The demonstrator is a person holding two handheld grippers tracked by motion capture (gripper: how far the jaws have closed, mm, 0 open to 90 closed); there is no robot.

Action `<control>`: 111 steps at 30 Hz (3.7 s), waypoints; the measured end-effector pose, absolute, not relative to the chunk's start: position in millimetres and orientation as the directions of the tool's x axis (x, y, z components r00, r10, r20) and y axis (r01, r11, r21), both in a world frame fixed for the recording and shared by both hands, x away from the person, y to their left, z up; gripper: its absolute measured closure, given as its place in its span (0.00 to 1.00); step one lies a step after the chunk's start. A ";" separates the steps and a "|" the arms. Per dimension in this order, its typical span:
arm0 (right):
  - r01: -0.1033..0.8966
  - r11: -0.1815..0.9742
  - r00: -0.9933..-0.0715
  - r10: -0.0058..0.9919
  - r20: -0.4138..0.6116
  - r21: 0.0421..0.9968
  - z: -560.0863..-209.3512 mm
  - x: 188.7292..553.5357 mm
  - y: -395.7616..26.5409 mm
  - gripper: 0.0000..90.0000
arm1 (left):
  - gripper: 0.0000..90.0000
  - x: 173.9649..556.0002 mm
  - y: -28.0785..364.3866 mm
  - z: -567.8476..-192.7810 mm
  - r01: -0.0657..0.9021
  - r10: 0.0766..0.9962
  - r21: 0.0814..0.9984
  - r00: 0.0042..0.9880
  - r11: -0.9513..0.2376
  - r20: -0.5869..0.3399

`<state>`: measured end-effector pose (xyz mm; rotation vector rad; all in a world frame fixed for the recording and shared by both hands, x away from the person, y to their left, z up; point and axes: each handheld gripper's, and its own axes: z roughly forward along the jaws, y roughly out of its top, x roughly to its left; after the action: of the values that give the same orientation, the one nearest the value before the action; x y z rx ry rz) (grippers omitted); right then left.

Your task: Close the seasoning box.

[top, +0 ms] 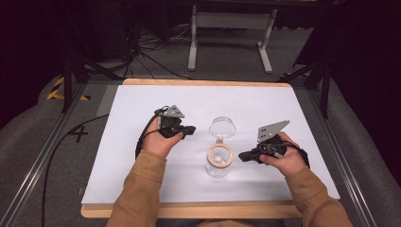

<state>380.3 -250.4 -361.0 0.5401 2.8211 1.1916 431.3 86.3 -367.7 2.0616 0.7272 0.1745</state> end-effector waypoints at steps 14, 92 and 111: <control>0.299 0.427 -0.918 0.372 0.135 0.853 -351.9 368.3 -238.2 1.00 | 1.00 434.3 68.2 -369.0 0.372 0.525 0.869 0.836 -0.326 -0.161; 0.360 0.487 -0.916 0.346 0.203 0.796 -348.6 359.7 -221.6 1.00 | 0.91 418.2 90.0 -350.4 0.417 0.504 0.785 0.849 -0.458 -0.157; 0.394 0.586 -0.914 0.328 0.238 0.708 -356.7 360.8 -216.3 1.00 | 0.88 423.0 97.2 -357.9 0.474 0.520 0.722 0.834 -0.504 -0.184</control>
<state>360.8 -216.3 -356.7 0.6547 2.8702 1.3139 423.0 97.2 -357.9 2.1850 0.7232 0.0721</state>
